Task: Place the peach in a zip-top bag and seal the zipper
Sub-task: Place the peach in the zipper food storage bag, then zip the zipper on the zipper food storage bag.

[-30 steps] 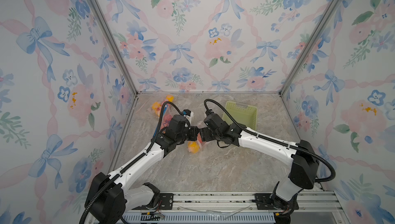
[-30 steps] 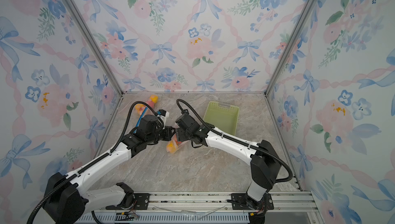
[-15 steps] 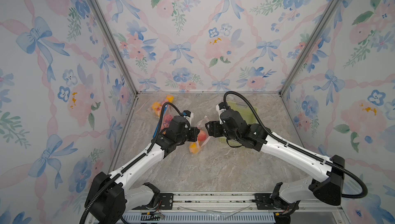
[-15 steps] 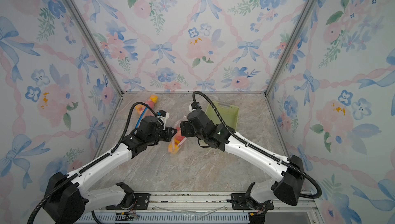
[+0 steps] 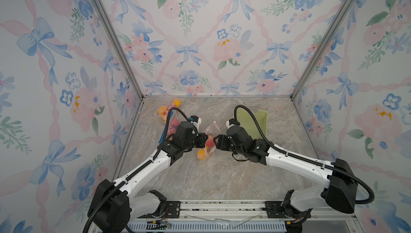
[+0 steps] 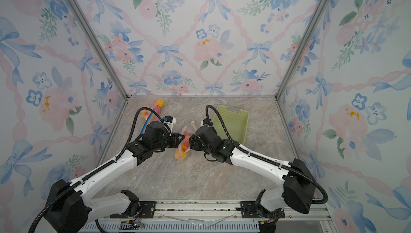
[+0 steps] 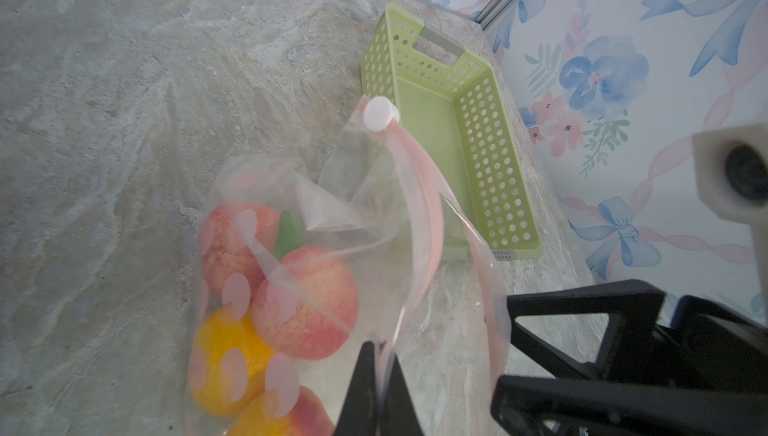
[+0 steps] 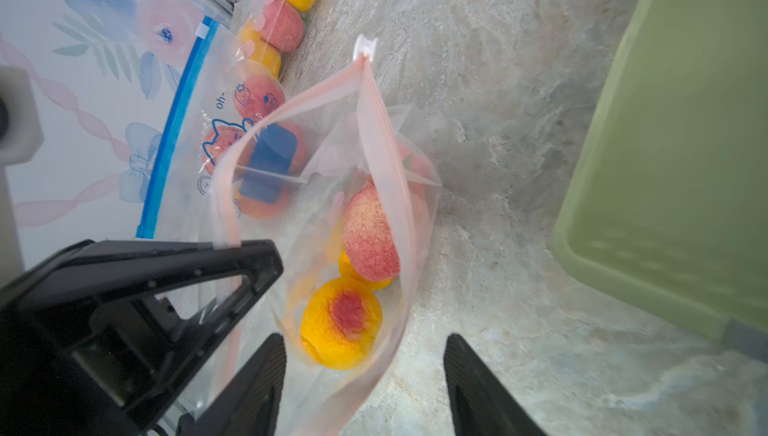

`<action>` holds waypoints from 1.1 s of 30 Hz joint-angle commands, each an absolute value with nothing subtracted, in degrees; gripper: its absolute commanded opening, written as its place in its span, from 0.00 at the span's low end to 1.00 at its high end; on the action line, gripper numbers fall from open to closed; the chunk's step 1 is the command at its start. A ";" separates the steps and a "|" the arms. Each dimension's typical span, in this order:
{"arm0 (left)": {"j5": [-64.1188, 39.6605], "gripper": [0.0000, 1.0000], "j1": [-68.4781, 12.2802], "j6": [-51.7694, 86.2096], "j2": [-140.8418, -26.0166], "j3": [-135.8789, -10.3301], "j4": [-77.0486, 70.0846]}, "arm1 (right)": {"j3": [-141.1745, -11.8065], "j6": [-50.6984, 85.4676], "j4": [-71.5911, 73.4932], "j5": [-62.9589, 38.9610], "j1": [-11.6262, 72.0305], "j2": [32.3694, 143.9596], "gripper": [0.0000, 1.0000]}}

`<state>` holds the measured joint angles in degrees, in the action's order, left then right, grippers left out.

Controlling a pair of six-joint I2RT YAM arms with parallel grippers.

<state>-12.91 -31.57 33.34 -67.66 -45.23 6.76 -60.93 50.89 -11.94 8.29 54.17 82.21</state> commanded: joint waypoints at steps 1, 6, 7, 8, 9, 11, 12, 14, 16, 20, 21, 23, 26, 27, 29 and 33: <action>-14.63 0.03 -31.99 34.79 -66.01 -44.10 4.84 | -61.37 53.14 -7.44 5.83 55.02 84.31 0.58; -15.07 0.03 -32.01 35.81 -65.81 -43.51 3.60 | -62.94 52.55 -8.10 5.25 55.50 86.28 0.31; -15.32 0.04 -32.04 35.86 -65.83 -43.51 3.52 | -63.65 51.99 -9.06 5.45 55.70 86.39 0.29; -15.51 0.05 -31.99 35.96 -65.79 -43.49 3.35 | -64.47 51.28 -10.08 5.82 55.85 86.48 0.27; -15.87 0.08 -31.99 36.04 -65.79 -43.42 3.21 | -65.42 50.37 -11.72 6.29 55.97 86.57 0.23; -16.17 0.20 -31.99 36.36 -65.39 -43.50 3.08 | -66.88 48.76 -14.61 7.13 55.99 86.66 0.14; -16.25 0.29 -31.91 36.40 -65.01 -43.55 3.18 | -67.49 47.83 -16.12 7.63 55.99 86.57 0.08; -16.59 0.44 -31.65 36.31 -63.91 -43.76 3.38 | -68.50 45.88 -19.20 7.95 56.00 86.50 0.04; -17.04 0.57 -31.06 35.70 -62.12 -44.07 4.07 | -69.95 43.07 -23.05 8.00 55.90 86.48 0.01; -15.95 0.68 -28.94 33.59 -56.74 -44.45 6.23 | -72.26 36.28 -30.18 6.57 55.11 85.76 0.00; -15.25 0.70 -28.43 33.26 -55.42 -44.29 6.68 | -72.33 33.99 -30.96 5.82 54.79 85.47 0.00; -13.27 0.73 -26.92 32.46 -52.15 -43.54 7.20 | -72.25 29.19 -32.10 1.64 53.61 84.44 0.00; -10.91 0.76 -24.30 31.61 -48.42 -40.92 7.52 | -71.47 23.80 -33.12 -3.74 51.61 82.73 0.00; -10.75 0.77 -23.25 31.36 -47.75 -40.03 7.47 | -71.07 22.39 -33.33 -5.13 50.89 82.10 0.00; -11.96 0.78 -20.53 30.45 -47.03 -37.94 6.58 | -69.96 18.44 -33.23 -10.90 48.59 80.77 0.00; -16.98 0.79 -16.87 27.50 -47.26 -33.67 2.00 | -68.09 11.70 -33.30 -20.48 44.11 78.02 0.00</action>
<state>-13.65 -18.24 30.87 -47.00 -36.25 4.56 -69.69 19.68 -31.51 -11.33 46.30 80.51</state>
